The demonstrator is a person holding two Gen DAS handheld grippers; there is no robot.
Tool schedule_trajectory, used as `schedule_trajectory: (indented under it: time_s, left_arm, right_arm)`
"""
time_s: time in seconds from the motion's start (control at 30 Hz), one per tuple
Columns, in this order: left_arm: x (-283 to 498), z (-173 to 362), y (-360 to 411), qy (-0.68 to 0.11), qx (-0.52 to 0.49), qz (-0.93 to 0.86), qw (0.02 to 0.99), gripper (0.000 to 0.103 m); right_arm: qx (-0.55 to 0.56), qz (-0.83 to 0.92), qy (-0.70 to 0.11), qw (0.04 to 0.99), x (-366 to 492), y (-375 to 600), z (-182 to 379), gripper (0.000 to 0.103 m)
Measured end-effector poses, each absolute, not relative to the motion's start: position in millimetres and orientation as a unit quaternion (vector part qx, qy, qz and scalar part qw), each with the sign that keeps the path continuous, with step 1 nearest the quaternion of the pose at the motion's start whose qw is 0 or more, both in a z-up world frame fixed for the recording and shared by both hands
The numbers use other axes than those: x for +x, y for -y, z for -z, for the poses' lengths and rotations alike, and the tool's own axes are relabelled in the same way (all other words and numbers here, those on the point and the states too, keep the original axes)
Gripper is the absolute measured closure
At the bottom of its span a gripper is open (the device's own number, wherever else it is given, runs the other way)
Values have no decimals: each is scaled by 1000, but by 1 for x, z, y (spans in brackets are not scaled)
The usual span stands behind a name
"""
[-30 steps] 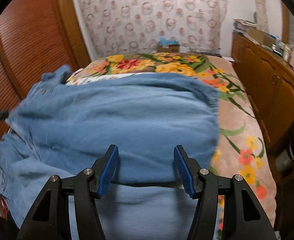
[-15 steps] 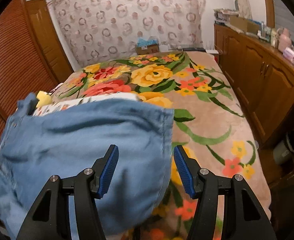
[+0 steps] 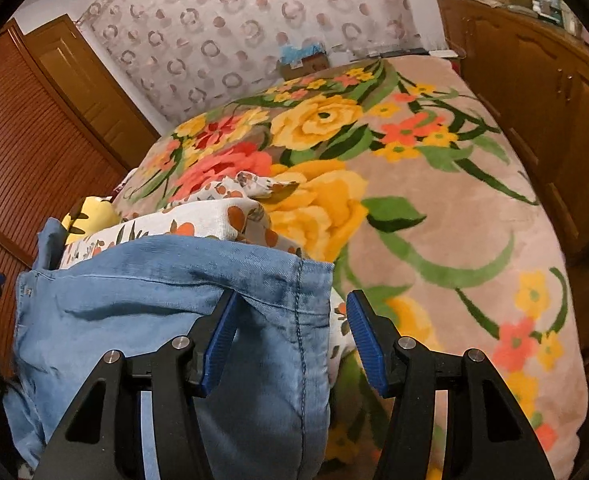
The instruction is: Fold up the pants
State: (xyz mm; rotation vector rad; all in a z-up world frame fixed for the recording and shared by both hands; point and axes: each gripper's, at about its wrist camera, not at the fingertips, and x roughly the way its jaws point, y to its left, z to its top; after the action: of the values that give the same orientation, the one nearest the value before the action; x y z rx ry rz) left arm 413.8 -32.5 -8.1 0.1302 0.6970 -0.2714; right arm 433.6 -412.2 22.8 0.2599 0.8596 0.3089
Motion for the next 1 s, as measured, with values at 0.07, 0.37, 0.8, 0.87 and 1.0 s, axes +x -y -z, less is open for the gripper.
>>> schedule_trajectory:
  time_s: [0.07,0.37,0.8,0.87,1.0]
  left_arm:
    - [416,13,36,-344,70,135,927,52]
    - [424,24,37,-353,72,130,924,52]
    - [429,40,30,-370,72,115,919,52]
    - [426,39,29,-366,70,117,920,52]
    - [415,31,34,-356,74,125,923,52]
  right_arm:
    - [134,-159,-413,887,438,415,-21,58]
    - [132,-131,-351,918,427,433,-46,84]
    - [86,-96,-353,927,428,407,-64,64]
    - [89,-102,-361,923,413,417,-60,58]
    - [97,-102,-373,917,374,437,-59,57]
